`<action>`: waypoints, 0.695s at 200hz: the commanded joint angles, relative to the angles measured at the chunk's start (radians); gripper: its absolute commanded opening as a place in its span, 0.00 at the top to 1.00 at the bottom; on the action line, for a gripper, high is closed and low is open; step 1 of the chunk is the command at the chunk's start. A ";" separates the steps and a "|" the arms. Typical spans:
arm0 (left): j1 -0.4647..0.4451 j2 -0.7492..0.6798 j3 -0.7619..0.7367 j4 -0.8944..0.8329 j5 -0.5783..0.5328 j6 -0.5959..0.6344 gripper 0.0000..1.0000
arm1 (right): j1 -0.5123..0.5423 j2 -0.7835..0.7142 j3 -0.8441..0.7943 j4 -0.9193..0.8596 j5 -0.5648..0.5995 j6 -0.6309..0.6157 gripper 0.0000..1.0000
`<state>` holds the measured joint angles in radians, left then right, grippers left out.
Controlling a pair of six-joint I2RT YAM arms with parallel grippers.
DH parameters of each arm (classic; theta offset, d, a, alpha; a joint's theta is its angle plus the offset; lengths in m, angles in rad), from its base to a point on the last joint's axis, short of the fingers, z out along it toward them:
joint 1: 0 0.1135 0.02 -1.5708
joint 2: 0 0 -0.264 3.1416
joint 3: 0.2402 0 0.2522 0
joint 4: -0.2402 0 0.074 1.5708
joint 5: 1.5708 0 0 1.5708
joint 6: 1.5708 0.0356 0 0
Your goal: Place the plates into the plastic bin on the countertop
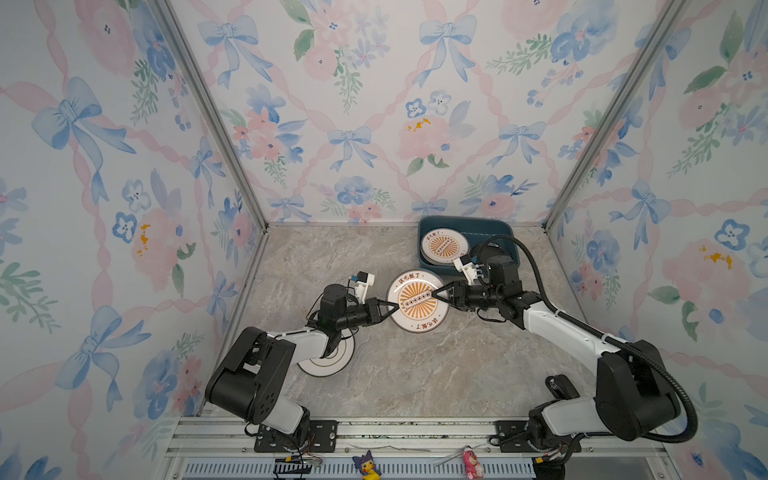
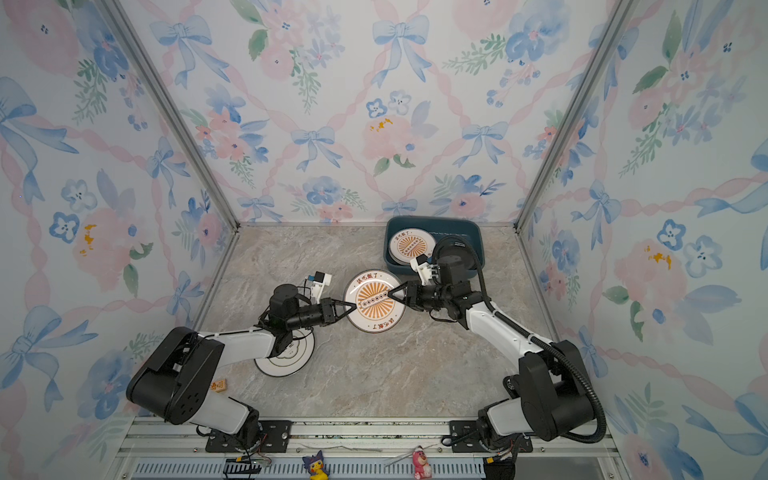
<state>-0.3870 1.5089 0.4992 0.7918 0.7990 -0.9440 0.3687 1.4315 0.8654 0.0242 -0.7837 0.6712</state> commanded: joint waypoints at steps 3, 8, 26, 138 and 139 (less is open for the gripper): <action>-0.026 -0.008 0.030 0.012 0.020 0.022 1.00 | 0.034 0.021 0.003 0.095 -0.092 0.013 0.66; -0.028 -0.006 0.033 0.012 0.020 0.021 1.00 | 0.034 0.025 0.003 0.098 -0.094 0.014 0.69; -0.028 -0.007 0.034 0.012 0.020 0.020 1.00 | 0.034 0.029 0.005 0.103 -0.094 0.018 0.80; -0.029 -0.030 0.027 -0.008 -0.003 0.033 0.60 | -0.070 -0.008 0.154 -0.187 0.009 -0.088 1.00; -0.029 -0.030 0.027 -0.009 -0.004 0.034 0.59 | -0.071 -0.008 0.156 -0.190 0.012 -0.089 1.00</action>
<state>-0.4068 1.5082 0.5156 0.7876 0.8021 -0.9741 0.3355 1.4586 0.9447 -0.0681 -0.8200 0.6025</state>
